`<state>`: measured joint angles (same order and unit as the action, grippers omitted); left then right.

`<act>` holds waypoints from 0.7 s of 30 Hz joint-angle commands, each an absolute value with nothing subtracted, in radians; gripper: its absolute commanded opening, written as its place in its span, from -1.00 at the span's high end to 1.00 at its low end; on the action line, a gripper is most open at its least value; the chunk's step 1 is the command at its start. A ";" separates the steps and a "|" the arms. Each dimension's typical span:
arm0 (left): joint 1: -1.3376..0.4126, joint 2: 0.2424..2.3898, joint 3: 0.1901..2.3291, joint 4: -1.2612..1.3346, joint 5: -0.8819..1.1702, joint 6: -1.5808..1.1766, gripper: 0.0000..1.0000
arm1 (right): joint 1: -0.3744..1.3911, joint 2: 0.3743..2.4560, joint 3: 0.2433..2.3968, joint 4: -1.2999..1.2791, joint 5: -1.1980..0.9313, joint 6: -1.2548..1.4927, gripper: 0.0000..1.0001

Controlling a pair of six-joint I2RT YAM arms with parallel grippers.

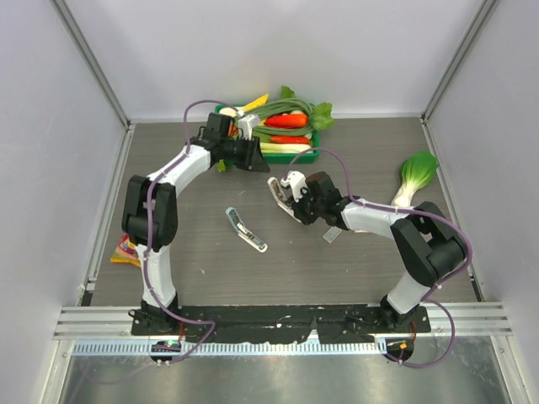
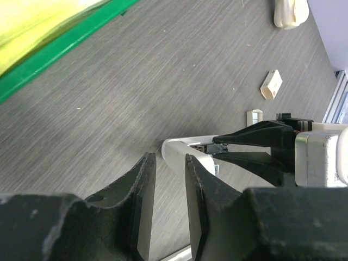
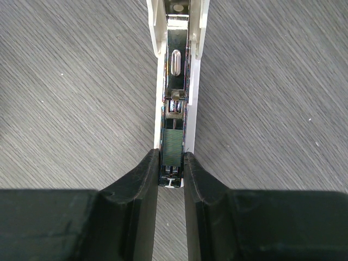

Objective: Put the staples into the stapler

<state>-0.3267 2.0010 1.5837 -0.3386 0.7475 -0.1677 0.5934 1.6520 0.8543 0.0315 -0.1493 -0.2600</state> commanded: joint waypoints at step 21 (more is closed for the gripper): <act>-0.466 2.009 1.591 -0.359 0.818 -0.179 0.50 | 0.568 1.660 0.893 0.094 -0.143 -0.242 0.74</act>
